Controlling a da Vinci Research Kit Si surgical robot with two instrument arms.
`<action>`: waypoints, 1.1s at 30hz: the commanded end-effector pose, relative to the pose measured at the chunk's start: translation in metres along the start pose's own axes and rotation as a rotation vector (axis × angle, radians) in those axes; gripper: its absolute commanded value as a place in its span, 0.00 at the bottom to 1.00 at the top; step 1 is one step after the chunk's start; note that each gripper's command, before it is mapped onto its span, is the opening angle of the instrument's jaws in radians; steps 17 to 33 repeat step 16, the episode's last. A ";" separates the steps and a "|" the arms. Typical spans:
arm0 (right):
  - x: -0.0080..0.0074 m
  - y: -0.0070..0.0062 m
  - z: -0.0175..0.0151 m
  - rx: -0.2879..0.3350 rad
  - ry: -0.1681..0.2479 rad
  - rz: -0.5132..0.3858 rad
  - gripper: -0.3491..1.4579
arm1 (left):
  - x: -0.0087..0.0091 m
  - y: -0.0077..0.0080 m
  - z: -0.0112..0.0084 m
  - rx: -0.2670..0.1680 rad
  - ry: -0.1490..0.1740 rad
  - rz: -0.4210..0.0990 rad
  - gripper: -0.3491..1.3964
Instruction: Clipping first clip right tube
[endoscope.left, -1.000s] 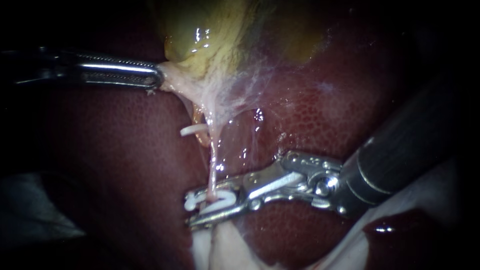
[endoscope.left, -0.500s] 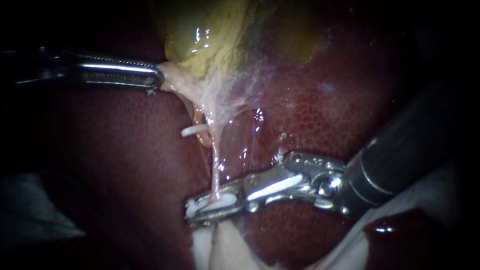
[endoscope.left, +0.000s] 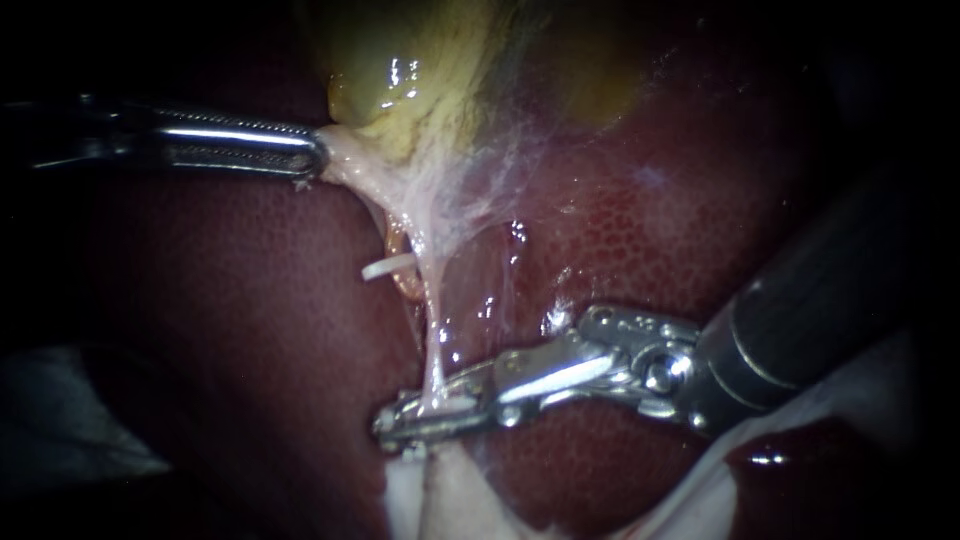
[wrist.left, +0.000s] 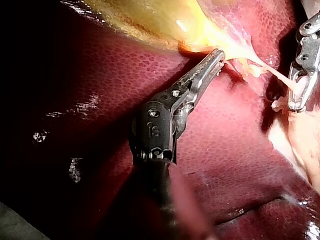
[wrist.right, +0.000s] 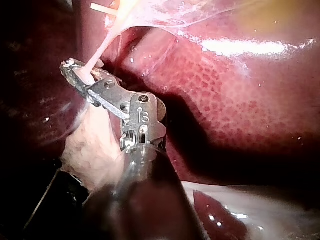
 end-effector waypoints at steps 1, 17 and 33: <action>0.0000 0.0000 0.0000 -0.001 0.000 -0.003 0.00 | 0.0000 0.0000 0.0000 0.000 0.000 0.000 0.00; 0.0000 0.0000 0.0000 0.003 -0.002 -0.004 0.00 | 0.0000 0.0000 0.0000 0.000 0.000 0.000 0.00; 0.0000 0.0000 0.0000 0.003 -0.002 -0.004 0.00 | 0.0000 0.0000 0.0000 0.000 0.000 0.000 0.00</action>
